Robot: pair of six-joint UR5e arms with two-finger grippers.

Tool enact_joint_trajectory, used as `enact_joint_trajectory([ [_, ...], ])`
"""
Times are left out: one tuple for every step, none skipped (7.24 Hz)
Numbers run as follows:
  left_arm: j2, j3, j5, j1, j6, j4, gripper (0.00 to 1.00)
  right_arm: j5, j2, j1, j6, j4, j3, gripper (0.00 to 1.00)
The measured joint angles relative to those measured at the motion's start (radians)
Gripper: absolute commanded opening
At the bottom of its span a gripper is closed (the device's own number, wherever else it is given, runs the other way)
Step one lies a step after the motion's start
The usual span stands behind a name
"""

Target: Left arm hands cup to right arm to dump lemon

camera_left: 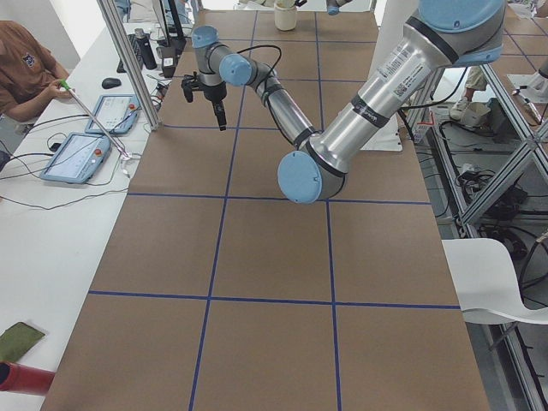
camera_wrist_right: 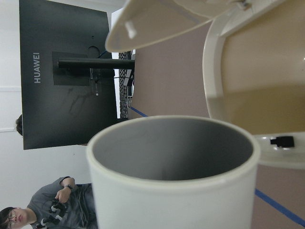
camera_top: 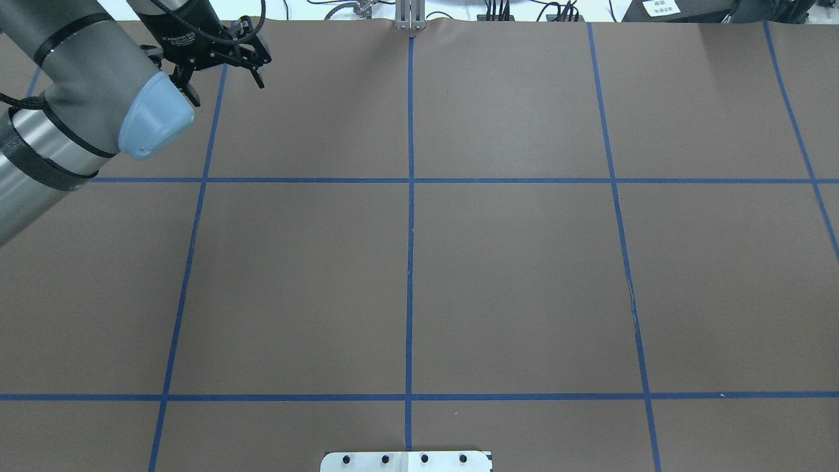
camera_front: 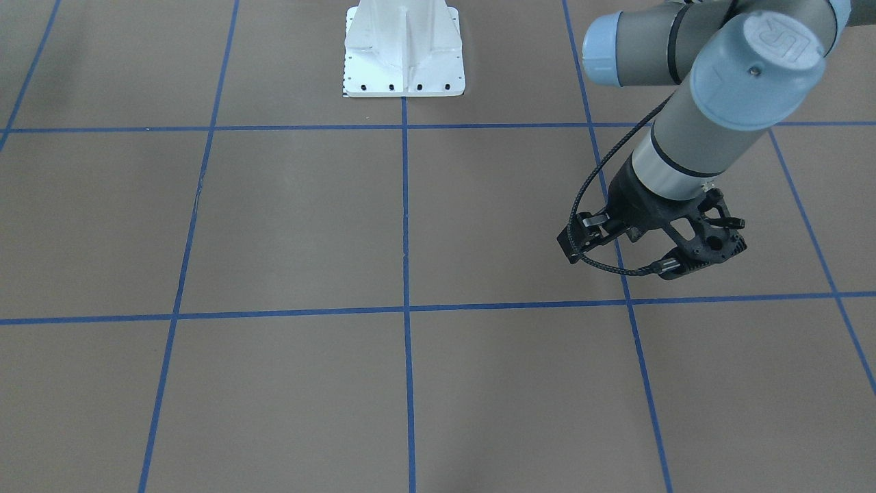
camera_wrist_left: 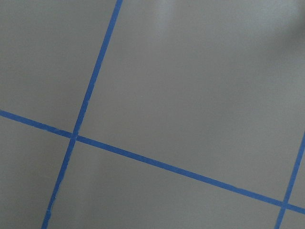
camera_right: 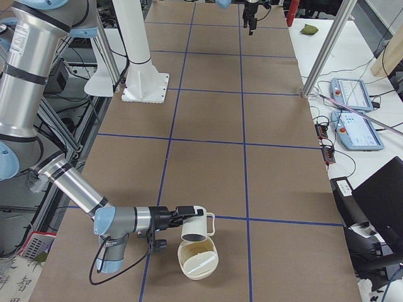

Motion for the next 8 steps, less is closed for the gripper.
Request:
enact_joint_trajectory([
  [0.0,0.0,0.0,0.0,0.0,0.0,1.0,0.0,0.011,0.006,0.031,0.004,-0.006,0.0],
  [-0.001,0.0,0.0,-0.001,0.0,0.0,1.0,0.0,0.022,0.012,0.058,0.006,-0.013,0.0],
  [-0.004,0.0,0.0,-0.002,0.0,0.0,1.0,0.003,0.029,0.021,0.093,0.009,-0.02,0.0],
  [-0.009,0.0,0.001,-0.002,0.0,0.001,1.0,0.008,0.031,0.031,0.137,0.018,-0.026,0.0],
  [-0.012,0.0,0.002,-0.005,0.001,0.001,1.0,0.01,0.032,0.038,0.17,0.028,-0.032,0.0],
  [-0.017,0.0,0.004,-0.008,0.001,0.002,1.0,0.011,0.033,0.044,0.191,0.037,-0.041,0.0],
  [-0.021,0.0,0.013,-0.011,0.003,0.003,1.0,0.012,0.033,0.052,0.216,0.047,-0.048,0.0],
  [-0.023,0.0,0.025,-0.011,0.007,0.004,1.0,0.013,0.035,0.06,0.243,0.054,-0.053,0.0],
])
